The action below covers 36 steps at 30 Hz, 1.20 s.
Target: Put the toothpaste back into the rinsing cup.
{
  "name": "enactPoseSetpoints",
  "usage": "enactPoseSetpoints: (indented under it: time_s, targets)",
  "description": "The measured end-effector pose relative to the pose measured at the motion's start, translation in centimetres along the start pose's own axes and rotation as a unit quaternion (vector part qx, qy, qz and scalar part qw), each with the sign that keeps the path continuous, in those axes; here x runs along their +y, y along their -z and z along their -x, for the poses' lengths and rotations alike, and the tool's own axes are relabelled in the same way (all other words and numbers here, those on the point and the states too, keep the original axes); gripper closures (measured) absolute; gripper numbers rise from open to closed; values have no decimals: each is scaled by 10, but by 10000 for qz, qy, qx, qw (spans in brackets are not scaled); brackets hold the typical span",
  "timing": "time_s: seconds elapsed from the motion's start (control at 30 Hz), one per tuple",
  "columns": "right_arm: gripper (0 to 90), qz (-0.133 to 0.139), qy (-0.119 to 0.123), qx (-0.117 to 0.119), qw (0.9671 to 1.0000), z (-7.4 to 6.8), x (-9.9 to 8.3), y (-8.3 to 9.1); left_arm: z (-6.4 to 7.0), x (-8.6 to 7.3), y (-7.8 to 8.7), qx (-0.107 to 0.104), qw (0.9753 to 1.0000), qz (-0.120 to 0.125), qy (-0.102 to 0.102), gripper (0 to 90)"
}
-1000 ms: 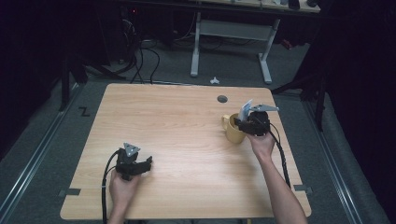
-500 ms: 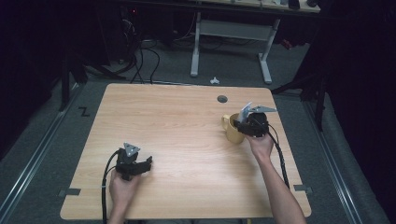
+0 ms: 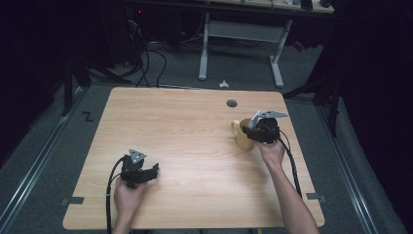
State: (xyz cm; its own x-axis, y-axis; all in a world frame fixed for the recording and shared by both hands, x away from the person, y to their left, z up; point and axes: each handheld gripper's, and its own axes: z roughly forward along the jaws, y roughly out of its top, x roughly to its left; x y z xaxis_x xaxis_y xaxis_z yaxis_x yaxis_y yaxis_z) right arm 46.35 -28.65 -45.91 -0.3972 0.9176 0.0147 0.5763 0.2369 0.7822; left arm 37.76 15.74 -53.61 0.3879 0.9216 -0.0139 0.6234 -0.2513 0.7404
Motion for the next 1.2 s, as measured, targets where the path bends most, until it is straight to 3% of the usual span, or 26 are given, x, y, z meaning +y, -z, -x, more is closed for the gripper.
enactPoseSetpoints:
  time_s: [0.43, 1.2]
  targets:
    - [371, 300, 166, 66, 9994, -3, 9, 15, 0, 0, 0, 0, 10000, -1, -1, 259]
    - [324, 634, 154, 94, 9978, -4, 14, 37, 0, 0, 0, 1, 10000, 0, 0, 259]
